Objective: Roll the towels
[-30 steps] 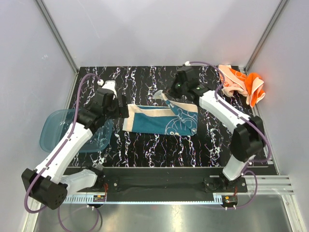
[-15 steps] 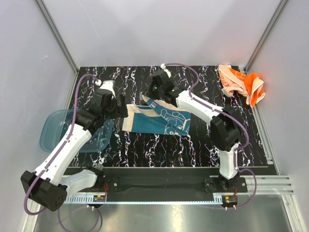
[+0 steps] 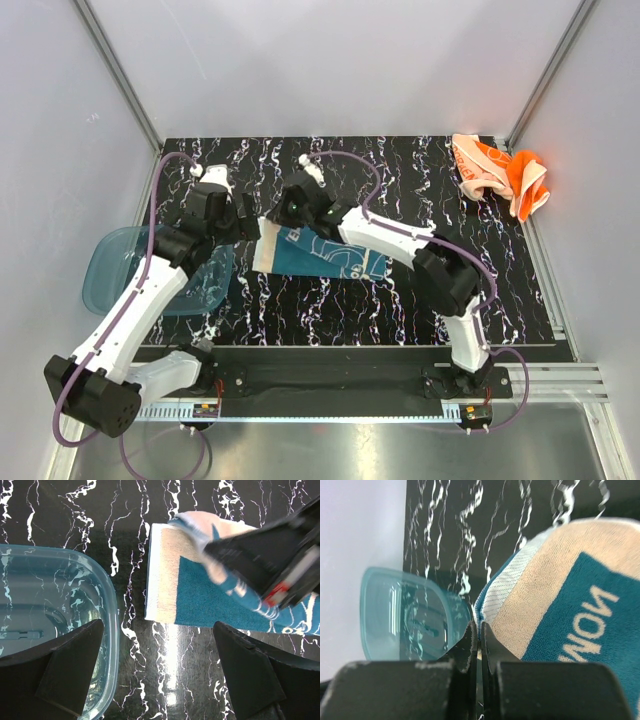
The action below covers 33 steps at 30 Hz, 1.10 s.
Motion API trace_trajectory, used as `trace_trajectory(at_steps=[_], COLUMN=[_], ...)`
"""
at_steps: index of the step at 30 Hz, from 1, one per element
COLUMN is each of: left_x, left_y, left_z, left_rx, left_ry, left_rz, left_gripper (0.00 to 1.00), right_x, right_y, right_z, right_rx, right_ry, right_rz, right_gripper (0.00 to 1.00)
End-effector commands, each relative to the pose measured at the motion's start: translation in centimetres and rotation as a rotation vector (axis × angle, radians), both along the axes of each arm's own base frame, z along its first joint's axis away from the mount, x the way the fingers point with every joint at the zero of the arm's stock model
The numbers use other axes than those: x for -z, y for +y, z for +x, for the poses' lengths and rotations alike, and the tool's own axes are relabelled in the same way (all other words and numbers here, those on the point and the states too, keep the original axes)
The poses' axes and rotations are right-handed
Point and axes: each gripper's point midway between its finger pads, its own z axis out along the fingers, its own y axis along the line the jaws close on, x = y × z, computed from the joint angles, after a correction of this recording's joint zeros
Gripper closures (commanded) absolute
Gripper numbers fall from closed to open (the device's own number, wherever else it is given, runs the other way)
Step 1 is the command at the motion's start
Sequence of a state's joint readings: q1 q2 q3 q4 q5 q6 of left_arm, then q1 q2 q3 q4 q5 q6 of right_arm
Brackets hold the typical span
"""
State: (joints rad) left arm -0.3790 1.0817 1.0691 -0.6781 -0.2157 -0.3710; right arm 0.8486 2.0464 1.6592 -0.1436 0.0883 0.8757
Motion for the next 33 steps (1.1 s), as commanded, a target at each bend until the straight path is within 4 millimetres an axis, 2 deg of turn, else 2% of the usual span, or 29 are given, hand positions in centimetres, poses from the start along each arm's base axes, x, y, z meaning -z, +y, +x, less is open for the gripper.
trace_trajectory(at_steps=[1, 3, 8, 11, 14, 18, 19, 21, 22, 24, 25, 26, 27, 28, 30, 31, 32, 33], left_x=[-1.0, -0.9, -0.8, -0.8, -0.6, -0.4, -0.4, -0.3, -0.1, 0.0, 0.0, 0.3, 0.3, 0.4, 0.6, 0.7, 0.8, 0.9], left_y=[0.3, 0.4, 0.5, 0.5, 0.6, 0.8, 0.9, 1.0, 1.2, 1.2, 1.3, 1.3, 1.4, 1.4, 1.5, 1.5, 1.3, 1.2], left_z=[0.8, 0.8, 0.9, 0.9, 1.0, 1.0, 1.0, 1.1, 1.1, 1.1, 1.2, 1.2, 1.2, 1.3, 1.4, 1.4, 1.6, 1.7], left_rx=[-0.027, -0.029, -0.034, -0.035, -0.040, -0.048, -0.049, -0.056, -0.060, -0.063, -0.066, -0.069, -0.070, -0.073, -0.077, -0.074, -0.070, -0.067], left_ry=[-0.053, -0.050, -0.047, -0.046, -0.040, -0.035, -0.034, -0.032, -0.029, -0.026, -0.026, -0.016, -0.013, -0.014, -0.010, -0.009, -0.006, -0.001], left_rz=[-0.018, -0.015, -0.013, -0.010, -0.004, 0.003, 0.007, 0.015, 0.021, 0.026, 0.030, 0.036, 0.040, 0.043, 0.050, 0.050, 0.049, 0.049], left_gripper=[0.01, 0.01, 0.01, 0.01, 0.01, 0.01, 0.01, 0.01, 0.01, 0.01, 0.01, 0.01, 0.01, 0.01, 0.01, 0.01, 0.01, 0.01], right_x=[2.0, 3.5, 8.2, 9.6, 10.1, 10.9, 10.6, 10.0, 8.6, 7.0, 4.9, 3.7, 3.3, 1.0, 0.2, -2.0, -1.3, -1.5], right_y=[2.4, 3.0, 2.9, 3.1, 3.7, 4.2, 4.2, 4.1, 4.1, 3.6, 3.4, 3.2, 2.1, 1.5, -0.9, -2.1, -4.1, -5.4], right_z=[-1.3, -2.3, -3.6, -4.4, -5.2, -5.9, -5.9, -5.8, -5.8, -5.3, -5.0, -4.9, -4.5, -4.4, -3.7, -3.6, -3.0, -2.8], right_rx=[-0.045, -0.071, -0.104, -0.124, -0.152, -0.181, -0.185, -0.184, -0.190, -0.187, -0.181, -0.177, -0.159, -0.151, -0.103, -0.086, -0.060, -0.040], right_ry=[-0.023, -0.010, 0.048, 0.068, 0.069, 0.083, 0.078, 0.066, 0.040, -0.003, -0.037, -0.060, -0.078, -0.113, -0.122, -0.143, -0.119, -0.112], right_rz=[0.007, -0.018, -0.086, -0.098, -0.097, -0.101, -0.100, -0.100, -0.093, -0.110, -0.102, -0.108, -0.154, -0.148, -0.187, -0.164, -0.184, -0.186], right_gripper=[1.00, 1.00, 1.00, 1.00, 0.96, 0.81, 0.68, 0.55, 0.41, 0.31, 0.27, 0.21, 0.20, 0.19, 0.18, 0.17, 0.17, 0.17])
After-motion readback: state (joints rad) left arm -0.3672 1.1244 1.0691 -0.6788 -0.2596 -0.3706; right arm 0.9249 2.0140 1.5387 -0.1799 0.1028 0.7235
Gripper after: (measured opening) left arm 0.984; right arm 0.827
